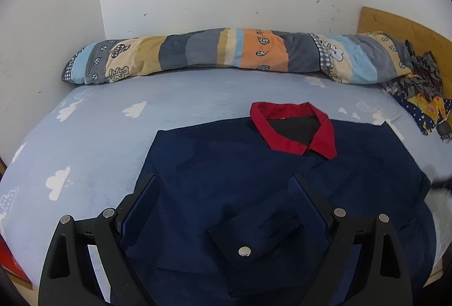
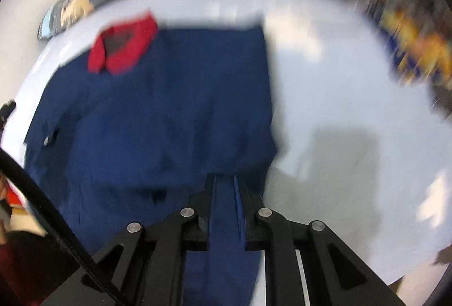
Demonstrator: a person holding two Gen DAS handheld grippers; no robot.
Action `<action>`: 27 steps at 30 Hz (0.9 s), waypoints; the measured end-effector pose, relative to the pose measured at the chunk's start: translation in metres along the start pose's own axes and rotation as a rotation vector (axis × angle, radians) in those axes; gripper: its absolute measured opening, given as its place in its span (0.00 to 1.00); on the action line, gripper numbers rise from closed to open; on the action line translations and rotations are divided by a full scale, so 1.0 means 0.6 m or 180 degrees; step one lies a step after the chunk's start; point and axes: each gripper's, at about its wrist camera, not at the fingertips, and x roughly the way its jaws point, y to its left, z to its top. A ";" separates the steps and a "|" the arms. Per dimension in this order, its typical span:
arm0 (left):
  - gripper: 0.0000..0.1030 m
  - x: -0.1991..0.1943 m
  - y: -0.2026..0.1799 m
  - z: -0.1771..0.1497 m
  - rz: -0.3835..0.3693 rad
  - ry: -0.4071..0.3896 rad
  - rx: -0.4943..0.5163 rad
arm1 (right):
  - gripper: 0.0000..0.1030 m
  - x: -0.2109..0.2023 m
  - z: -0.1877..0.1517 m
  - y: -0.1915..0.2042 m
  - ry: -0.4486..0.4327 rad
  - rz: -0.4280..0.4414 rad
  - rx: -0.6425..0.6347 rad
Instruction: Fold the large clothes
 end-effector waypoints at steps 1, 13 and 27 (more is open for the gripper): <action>0.89 0.003 -0.001 -0.001 -0.0011 0.0025 0.0006 | 0.14 -0.014 0.017 0.005 -0.0182 0.0025 -0.0017; 0.89 0.041 -0.023 -0.016 -0.0174 0.0366 0.0148 | 0.28 0.047 0.051 0.000 0.0216 -0.0164 0.0139; 0.89 0.146 -0.083 -0.102 -0.0181 0.1337 0.0354 | 0.33 0.069 0.064 0.192 0.0184 0.0277 -0.0098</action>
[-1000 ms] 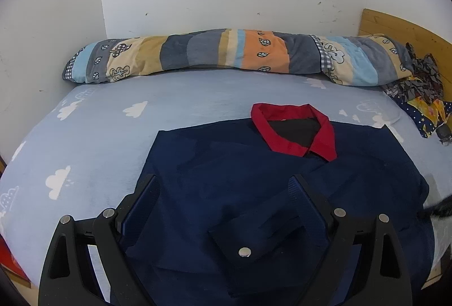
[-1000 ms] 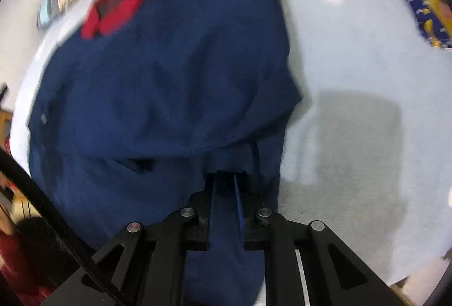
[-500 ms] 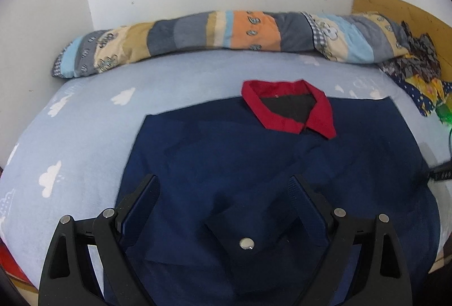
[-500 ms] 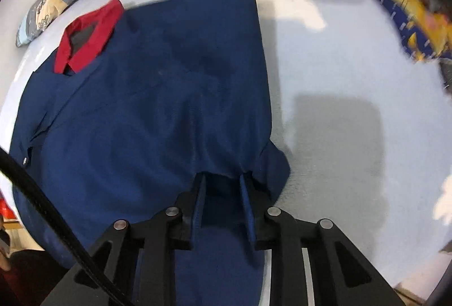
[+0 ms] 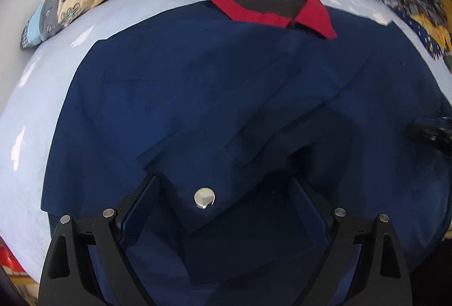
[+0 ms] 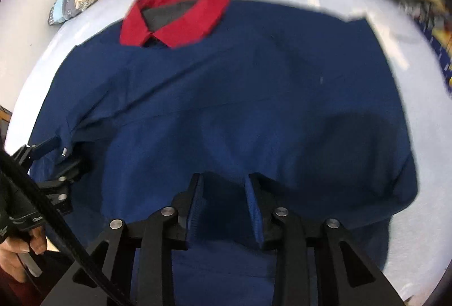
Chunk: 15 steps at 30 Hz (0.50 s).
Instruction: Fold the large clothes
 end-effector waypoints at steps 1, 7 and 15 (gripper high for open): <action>0.89 -0.007 0.000 0.003 0.0014 -0.0061 -0.0009 | 0.33 -0.006 0.003 0.013 -0.0138 0.0011 -0.0070; 0.89 -0.023 -0.002 0.007 0.0089 -0.0231 -0.0007 | 0.34 -0.012 0.023 0.061 -0.0313 0.0176 -0.0281; 0.90 -0.012 0.009 0.007 0.0144 -0.0179 -0.0015 | 0.41 0.002 0.019 0.069 -0.0280 0.0260 -0.0304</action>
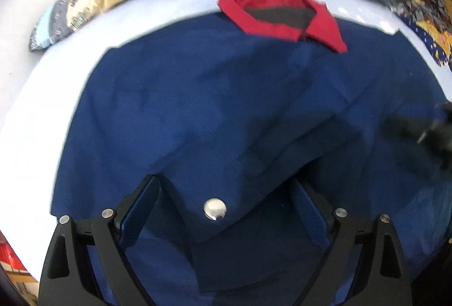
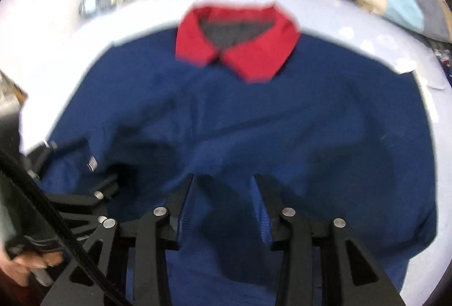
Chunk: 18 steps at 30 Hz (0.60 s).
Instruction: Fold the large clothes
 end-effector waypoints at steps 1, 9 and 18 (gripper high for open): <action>0.90 -0.007 0.000 0.001 0.0001 -0.0069 0.0009 | 0.41 -0.016 0.006 -0.011 -0.0107 -0.0051 0.0032; 0.90 -0.049 -0.041 0.016 0.0082 -0.0592 0.0286 | 0.41 -0.012 -0.003 -0.203 0.0159 -0.0626 0.0776; 0.90 -0.072 -0.076 0.007 0.0289 -0.0894 0.0647 | 0.42 -0.024 0.012 -0.115 -0.0077 -0.0325 0.0385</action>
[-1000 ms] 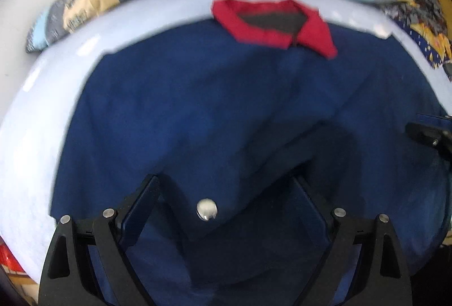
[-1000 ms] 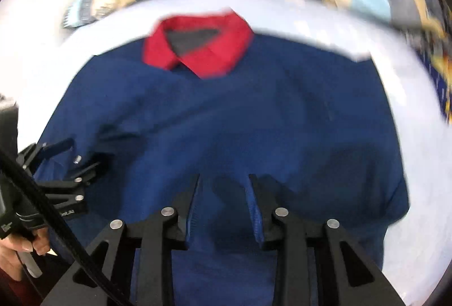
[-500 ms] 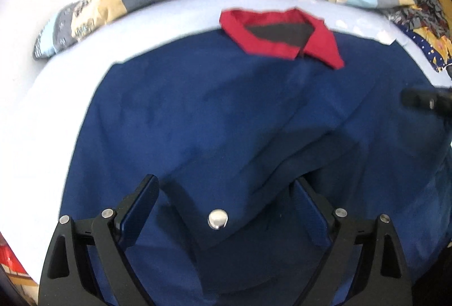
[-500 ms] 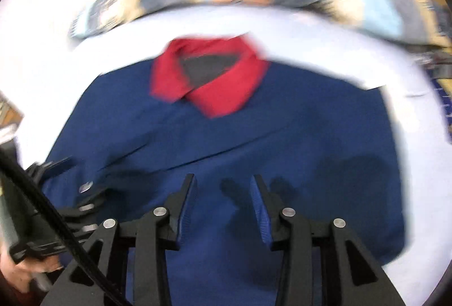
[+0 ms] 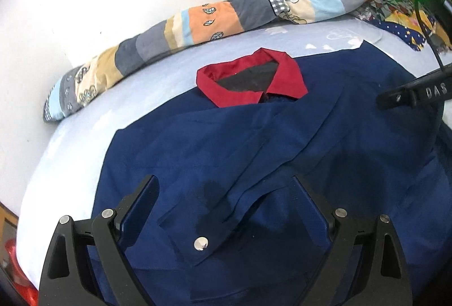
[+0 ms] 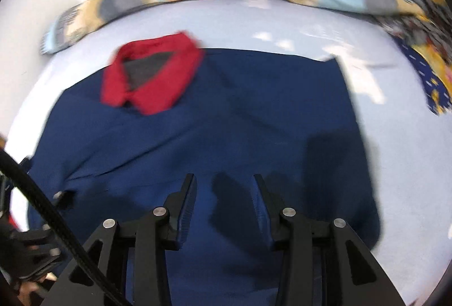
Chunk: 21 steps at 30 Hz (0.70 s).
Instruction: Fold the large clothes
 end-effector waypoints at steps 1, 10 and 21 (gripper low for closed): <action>0.90 -0.002 -0.001 0.000 0.0009 -0.0006 0.0010 | 0.42 0.005 -0.004 0.018 0.0031 0.0060 -0.0079; 0.90 -0.010 0.001 -0.001 0.0016 -0.0045 0.0013 | 0.44 0.049 -0.051 0.107 0.0321 -0.0059 -0.0753; 0.90 -0.022 -0.003 0.000 0.0034 -0.0124 0.0069 | 0.44 0.030 -0.047 0.096 0.0257 0.0083 -0.0587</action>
